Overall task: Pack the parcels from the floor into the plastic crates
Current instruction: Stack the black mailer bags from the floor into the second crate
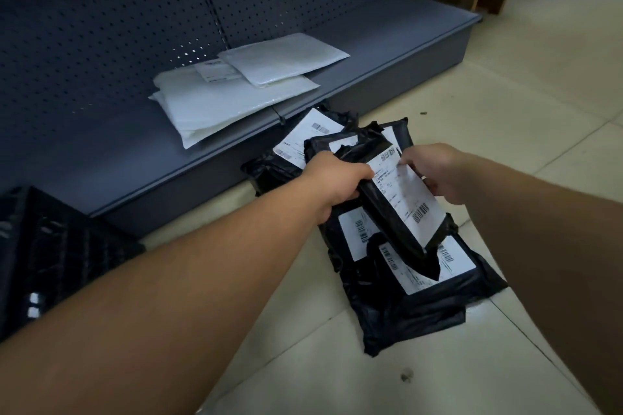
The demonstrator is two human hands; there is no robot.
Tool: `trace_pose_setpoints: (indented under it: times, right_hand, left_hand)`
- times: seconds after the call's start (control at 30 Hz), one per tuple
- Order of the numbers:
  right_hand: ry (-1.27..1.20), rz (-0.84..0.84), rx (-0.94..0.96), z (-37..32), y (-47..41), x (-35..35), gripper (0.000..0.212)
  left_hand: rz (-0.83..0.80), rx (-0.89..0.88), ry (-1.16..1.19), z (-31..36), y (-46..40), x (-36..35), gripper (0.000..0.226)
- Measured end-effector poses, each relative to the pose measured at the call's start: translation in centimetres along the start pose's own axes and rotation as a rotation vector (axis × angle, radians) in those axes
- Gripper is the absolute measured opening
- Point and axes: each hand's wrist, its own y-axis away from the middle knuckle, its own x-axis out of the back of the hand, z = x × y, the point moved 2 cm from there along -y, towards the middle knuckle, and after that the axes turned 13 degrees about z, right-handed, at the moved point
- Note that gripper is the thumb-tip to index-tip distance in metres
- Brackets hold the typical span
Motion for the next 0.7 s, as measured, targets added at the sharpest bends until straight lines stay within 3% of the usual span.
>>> trace_pose_setpoints:
  times: [0.2, 0.3, 0.53, 0.7]
  right_hand:
    - [-0.104, -0.012, 0.074, -2.7, 2.2, -2.3, 0.017]
    - [-0.140, -0.030, 0.103, -4.0, 3.3, -3.8, 0.014]
    - [-0.115, -0.041, 0.182, -6.3, 5.3, -6.6, 0.009]
    - [-0.102, -0.158, 0.142, -7.4, 7.5, -9.5, 0.013]
  left_hand:
    - [0.081, 0.023, 0.230, -1.5, -0.3, 6.5, 0.021]
    - [0.139, 0.012, 0.315, -2.3, 0.1, 9.6, 0.005]
    - [0.312, 0.026, 0.465, -4.4, 0.9, 15.7, 0.009]
    - [0.354, 0.003, 0.616, -4.8, 1.1, 19.5, 0.025]
